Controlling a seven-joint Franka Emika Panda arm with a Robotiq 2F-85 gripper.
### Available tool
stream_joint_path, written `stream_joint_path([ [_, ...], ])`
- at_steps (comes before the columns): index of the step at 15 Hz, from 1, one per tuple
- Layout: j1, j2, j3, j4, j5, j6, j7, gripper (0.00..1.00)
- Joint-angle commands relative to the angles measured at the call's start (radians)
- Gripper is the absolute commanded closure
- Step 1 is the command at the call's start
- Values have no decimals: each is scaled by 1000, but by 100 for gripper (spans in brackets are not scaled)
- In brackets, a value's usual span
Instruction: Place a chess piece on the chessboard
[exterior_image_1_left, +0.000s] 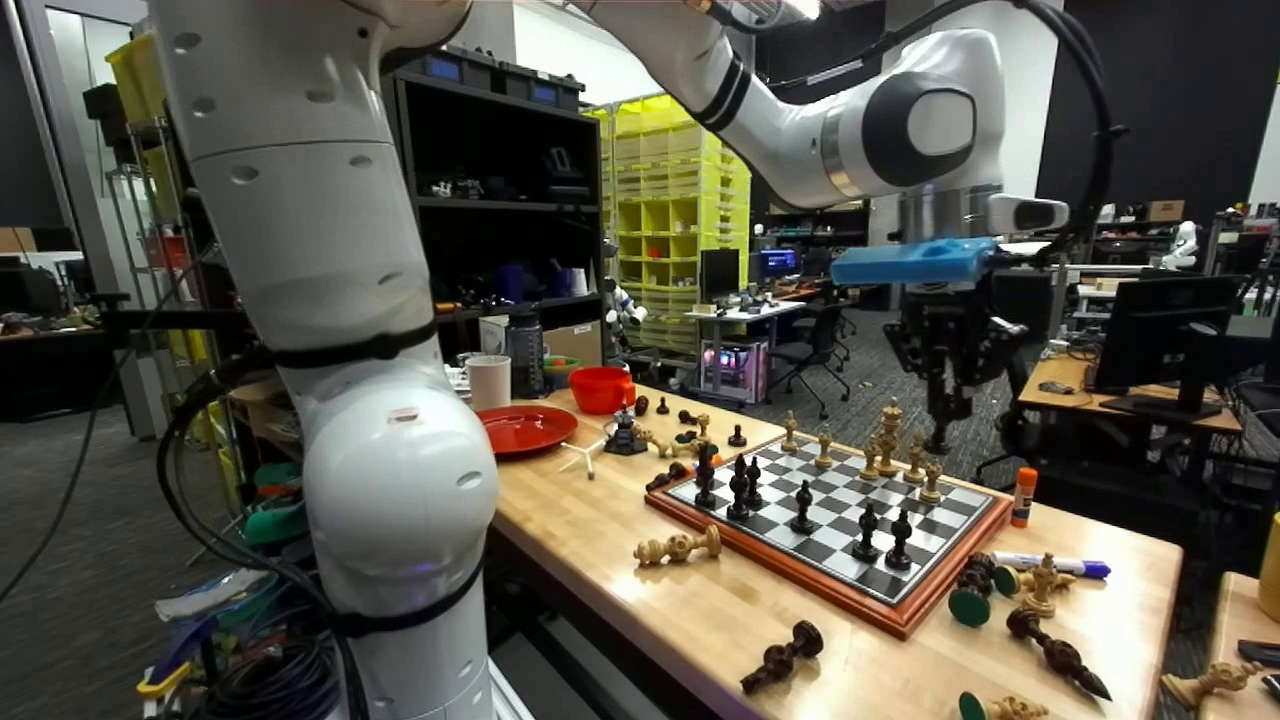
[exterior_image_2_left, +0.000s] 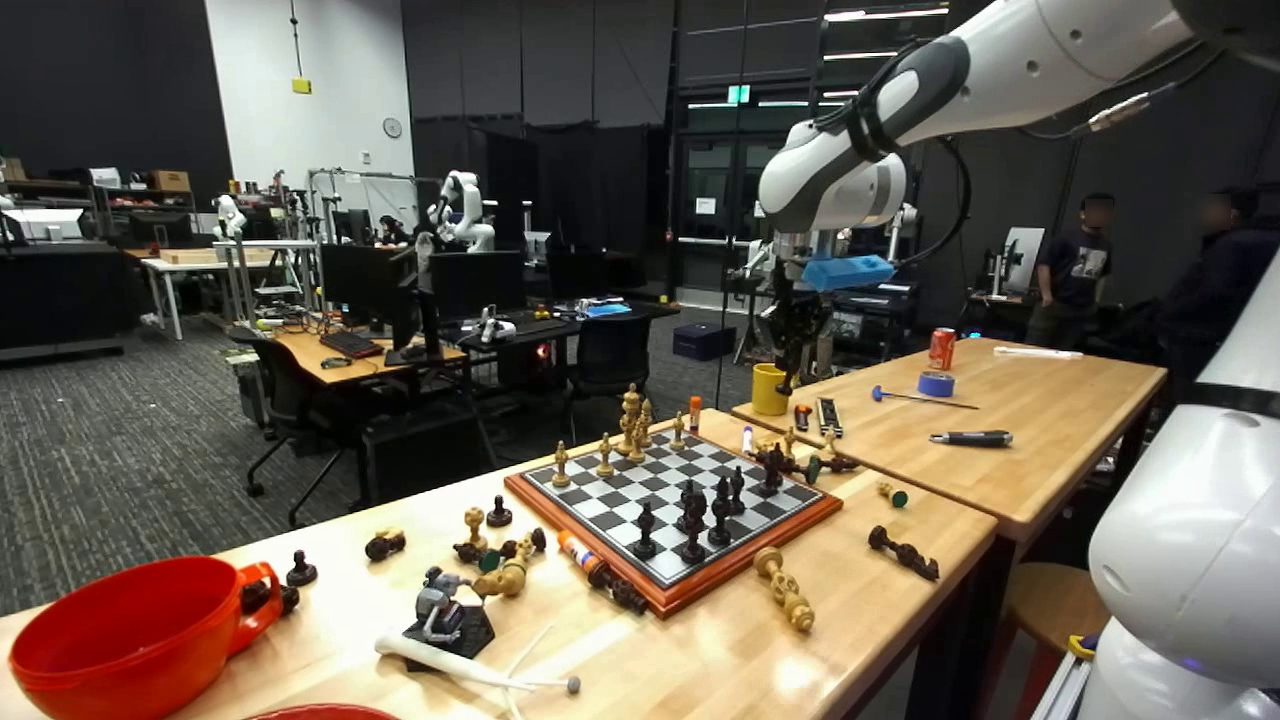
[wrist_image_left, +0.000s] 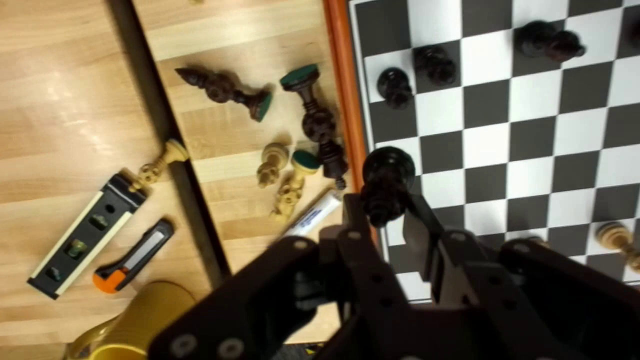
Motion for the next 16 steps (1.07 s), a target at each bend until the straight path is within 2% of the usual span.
stream_joint_path([
  [1, 40, -118, 38, -121, 20, -22, -16, 94],
  [5, 66, -154, 73, -210, 9, -22, 17, 94],
  [9, 53, -161, 96, -261, -18, 7, 108, 94],
  [13, 31, -186, 115, -314, -63, 95, 241, 94],
  [16, 3, -194, 142, -350, -137, 176, 357, 94],
])
